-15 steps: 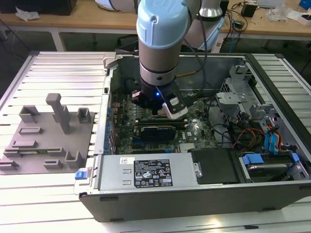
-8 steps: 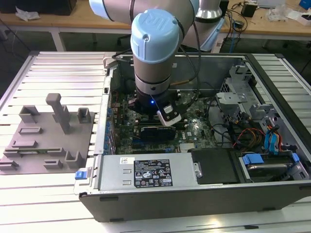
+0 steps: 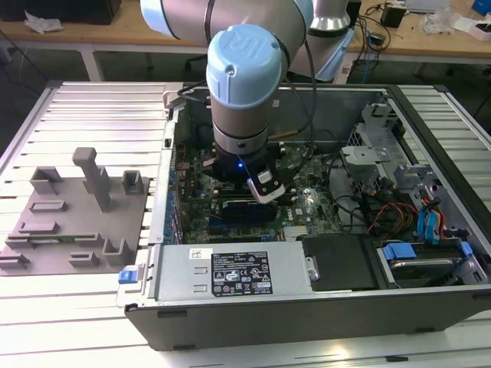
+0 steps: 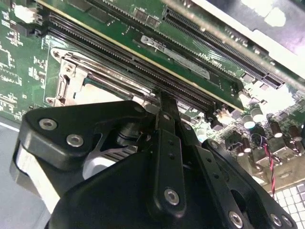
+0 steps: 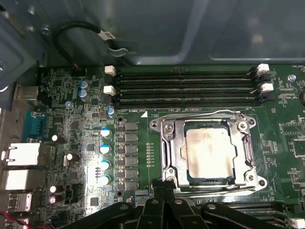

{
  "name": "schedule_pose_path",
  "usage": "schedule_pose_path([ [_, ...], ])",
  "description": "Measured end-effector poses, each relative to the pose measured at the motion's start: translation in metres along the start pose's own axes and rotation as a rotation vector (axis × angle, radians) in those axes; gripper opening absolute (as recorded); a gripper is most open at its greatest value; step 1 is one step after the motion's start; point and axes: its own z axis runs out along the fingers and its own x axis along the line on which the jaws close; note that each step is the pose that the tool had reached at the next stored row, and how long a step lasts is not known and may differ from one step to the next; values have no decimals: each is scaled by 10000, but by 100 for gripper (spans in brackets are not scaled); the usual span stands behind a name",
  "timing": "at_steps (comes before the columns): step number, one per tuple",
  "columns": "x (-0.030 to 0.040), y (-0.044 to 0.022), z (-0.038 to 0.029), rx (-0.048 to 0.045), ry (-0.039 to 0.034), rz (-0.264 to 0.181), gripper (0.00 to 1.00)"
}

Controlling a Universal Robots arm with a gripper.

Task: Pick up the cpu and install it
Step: 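Install the second cpu locking lever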

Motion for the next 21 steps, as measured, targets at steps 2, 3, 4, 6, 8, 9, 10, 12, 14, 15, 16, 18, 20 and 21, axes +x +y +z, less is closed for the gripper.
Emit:
schedule_pose_path([
  [2,0,-1,1,1,1,1,11],
  [3,0,-1,1,0,1,1,11],
  [4,0,0,2,1,0,1,11],
  [6,0,0,2,-1,-1,0,11],
  [8,0,3,-2,10,0,0,11],
  [9,-1,10,-17,8,-2,0,11],
  [10,-3,29,-76,11,-2,-1,11],
  [12,-6,75,-230,65,-3,-1,11],
  [14,-8,98,-305,133,-5,-4,11],
  [15,-9,111,-344,185,-6,-5,11],
  [16,-10,120,-372,220,-7,-7,11],
  [18,-12,139,-431,327,-10,-11,11],
  [20,-13,144,-441,492,-10,-14,11],
  [21,-13,148,-441,707,-14,-20,11],
])
